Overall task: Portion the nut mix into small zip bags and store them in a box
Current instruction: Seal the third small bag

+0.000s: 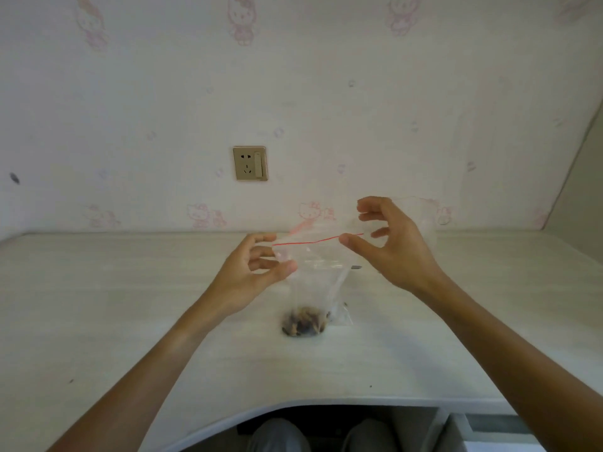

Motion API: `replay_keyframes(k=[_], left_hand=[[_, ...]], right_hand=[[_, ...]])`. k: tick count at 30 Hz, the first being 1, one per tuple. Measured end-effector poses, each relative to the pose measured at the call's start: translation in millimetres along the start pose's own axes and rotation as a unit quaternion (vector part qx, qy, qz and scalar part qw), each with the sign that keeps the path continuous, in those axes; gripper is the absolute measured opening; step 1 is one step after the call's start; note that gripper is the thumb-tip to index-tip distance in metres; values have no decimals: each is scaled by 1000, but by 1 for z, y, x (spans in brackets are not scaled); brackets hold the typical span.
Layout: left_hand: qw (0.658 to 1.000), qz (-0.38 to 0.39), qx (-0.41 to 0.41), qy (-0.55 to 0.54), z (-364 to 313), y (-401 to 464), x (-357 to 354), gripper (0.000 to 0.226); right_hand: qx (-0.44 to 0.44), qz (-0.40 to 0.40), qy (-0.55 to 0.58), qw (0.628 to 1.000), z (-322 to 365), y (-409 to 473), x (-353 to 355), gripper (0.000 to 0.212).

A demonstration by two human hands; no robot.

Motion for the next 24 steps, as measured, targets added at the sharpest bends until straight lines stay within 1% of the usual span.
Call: replay_keyframes(k=[2,4,6,7,9,10,12,14,16,18,19,21,24], left_hand=[[999,43,16,-15,12,-9,-13,64],[995,92,24,-28,19,-18,-23,62],[992,126,21,-16,23,-24,-33,63],[993,120,16,-9,25,-26,-38,59],[998,66,17,-11,27,-25,-42,41],[998,39,28,-28,27,-23,-43,38],[995,12,54,-81,27,-20,-46,37],[993,8,60,-106,22,-17,-46,39],[992,8,57,-116,17,-14,-46,40],[989,-1,58,-134,12,-12,-46,39],[989,-5,54,-137,10,-11,-46,39],[992,-11,37,-123,9,-8,-46,39],[995,-14,16,-101,13,-6,-50,37]], right_hand=[[-49,12,59,997,-13,-5,-7,63],[-73,14,100,992,-22,-13,-14,63],[-95,16,141,985,-30,-21,-19,67],[-111,23,161,980,-35,-25,-23,70],[-137,55,192,970,-42,-31,-30,79],[-148,77,199,966,-43,-34,-35,83],[-163,127,203,957,-44,-42,-46,88],[-159,166,203,952,-42,-48,-59,76],[-159,184,196,950,-42,-52,-70,57],[-163,181,201,949,-43,-54,-77,37],[-171,171,210,948,-43,-55,-78,32],[-193,143,242,940,-48,-58,-77,28],[-225,108,268,931,-56,-62,-70,31]])
Point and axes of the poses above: each hand's wrist, its own y-axis towards the middle knuckle, its own x-axis out of the back of the hand, z = x × y, the point moved 5 cm from there along y, towards the middle knuckle, and after that the axes turned 2 degrees about z, right-handed, at the moved point
